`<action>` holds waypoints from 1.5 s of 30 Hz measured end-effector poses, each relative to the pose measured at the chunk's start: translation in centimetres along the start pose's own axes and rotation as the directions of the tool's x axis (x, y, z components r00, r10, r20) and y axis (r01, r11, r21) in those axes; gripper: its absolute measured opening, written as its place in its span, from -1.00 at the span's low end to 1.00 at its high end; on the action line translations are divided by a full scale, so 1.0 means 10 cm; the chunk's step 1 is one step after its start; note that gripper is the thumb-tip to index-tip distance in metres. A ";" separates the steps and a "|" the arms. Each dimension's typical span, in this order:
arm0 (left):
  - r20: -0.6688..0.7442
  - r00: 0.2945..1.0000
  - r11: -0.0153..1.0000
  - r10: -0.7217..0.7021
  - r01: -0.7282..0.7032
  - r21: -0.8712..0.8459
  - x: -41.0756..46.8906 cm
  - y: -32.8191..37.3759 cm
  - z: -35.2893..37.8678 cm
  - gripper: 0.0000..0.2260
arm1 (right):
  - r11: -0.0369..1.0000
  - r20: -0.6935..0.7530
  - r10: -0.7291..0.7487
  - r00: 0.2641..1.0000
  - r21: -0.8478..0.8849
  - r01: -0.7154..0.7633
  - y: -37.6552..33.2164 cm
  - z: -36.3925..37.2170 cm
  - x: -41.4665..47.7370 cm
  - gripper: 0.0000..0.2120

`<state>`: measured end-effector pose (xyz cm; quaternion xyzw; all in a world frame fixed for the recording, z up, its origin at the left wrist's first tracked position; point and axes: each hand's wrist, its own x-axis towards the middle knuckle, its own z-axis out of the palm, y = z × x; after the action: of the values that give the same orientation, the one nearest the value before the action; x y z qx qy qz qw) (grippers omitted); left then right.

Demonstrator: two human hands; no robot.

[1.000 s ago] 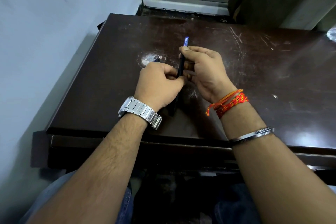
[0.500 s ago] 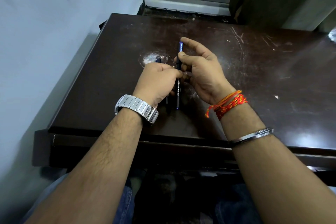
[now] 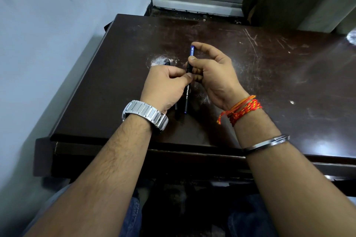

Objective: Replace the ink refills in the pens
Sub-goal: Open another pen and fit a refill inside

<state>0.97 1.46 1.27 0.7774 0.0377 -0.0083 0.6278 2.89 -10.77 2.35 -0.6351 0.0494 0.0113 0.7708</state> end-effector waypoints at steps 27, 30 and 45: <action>-0.043 0.998 0.996 0.053 -0.050 0.077 -0.02 0.03 0.02 -0.92 | 0.996 -0.049 -0.001 0.999 -0.089 -0.004 0.03 -0.05 -0.04 -0.60; -0.062 0.995 0.985 0.080 -0.070 0.156 0.00 -0.01 0.01 -0.93 | 0.968 -0.112 0.008 0.994 -0.250 -0.036 0.04 -0.08 -0.09 -0.74; 0.138 0.990 0.988 0.002 -0.023 0.152 -0.08 -0.02 0.11 -0.86 | 0.730 -0.285 -0.103 0.953 -0.672 -0.122 0.03 -0.16 -0.09 -0.74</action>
<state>0.24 0.36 0.88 0.8211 -0.0113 -0.0608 0.5674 1.84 -12.20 1.81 -0.8672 0.1626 -0.0649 0.4662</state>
